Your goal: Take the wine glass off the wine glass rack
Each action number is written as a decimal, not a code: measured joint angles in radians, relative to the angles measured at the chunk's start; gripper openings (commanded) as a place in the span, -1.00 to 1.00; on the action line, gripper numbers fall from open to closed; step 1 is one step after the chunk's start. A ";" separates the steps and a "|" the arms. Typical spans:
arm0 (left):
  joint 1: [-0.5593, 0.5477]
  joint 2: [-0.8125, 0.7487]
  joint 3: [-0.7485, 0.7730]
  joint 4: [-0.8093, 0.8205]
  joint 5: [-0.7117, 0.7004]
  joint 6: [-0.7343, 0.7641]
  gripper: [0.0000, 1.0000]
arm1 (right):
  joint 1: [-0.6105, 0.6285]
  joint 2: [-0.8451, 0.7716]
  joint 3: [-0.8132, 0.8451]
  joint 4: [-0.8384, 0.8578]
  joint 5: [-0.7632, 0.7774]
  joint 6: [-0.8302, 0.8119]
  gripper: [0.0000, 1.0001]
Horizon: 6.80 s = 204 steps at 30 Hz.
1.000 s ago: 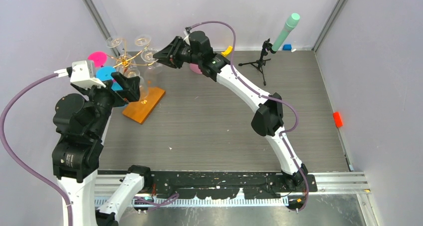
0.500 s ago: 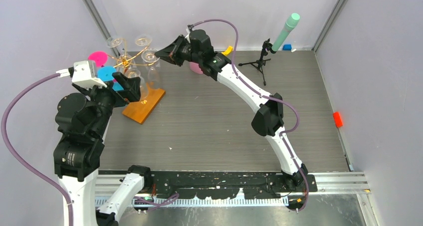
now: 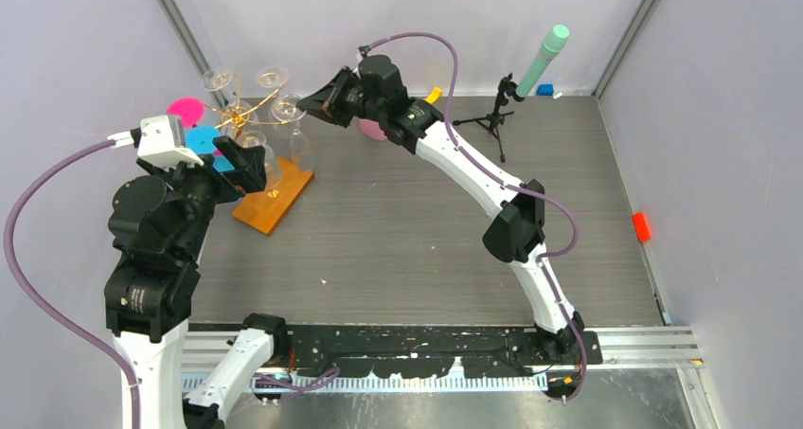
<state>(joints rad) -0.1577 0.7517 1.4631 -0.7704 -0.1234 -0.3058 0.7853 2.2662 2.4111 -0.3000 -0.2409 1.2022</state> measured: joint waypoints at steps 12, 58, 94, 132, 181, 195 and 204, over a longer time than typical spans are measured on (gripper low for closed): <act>0.000 0.001 -0.001 0.002 -0.008 0.000 0.99 | 0.017 -0.012 -0.005 -0.011 -0.025 0.019 -0.99; 0.000 -0.014 -0.043 0.010 -0.015 0.004 0.99 | 0.019 0.118 0.140 0.138 0.135 0.003 -0.99; 0.000 0.190 -0.344 0.513 0.687 -0.008 0.98 | -0.195 -0.638 -0.818 0.320 -0.100 0.202 -0.99; -0.140 0.413 -0.369 0.924 1.019 0.081 -1.00 | -0.194 -0.835 -1.082 0.429 -0.261 0.443 -0.99; -0.141 0.261 -0.374 1.022 0.055 -0.802 -1.00 | -0.116 -0.937 -1.332 0.867 -0.214 0.152 0.13; -0.142 0.261 -0.406 1.044 0.056 -0.883 -1.00 | -0.105 -0.836 -1.332 1.049 -0.214 0.265 -0.39; -0.137 0.261 -0.407 1.071 0.062 -0.887 -0.81 | -0.102 -0.811 -1.326 1.080 -0.205 0.275 -0.97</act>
<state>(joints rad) -0.2951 1.0126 1.0557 0.3008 -0.0612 -1.1923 0.6834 1.4551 1.0847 0.7803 -0.4458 1.4773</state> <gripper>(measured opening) 0.096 0.159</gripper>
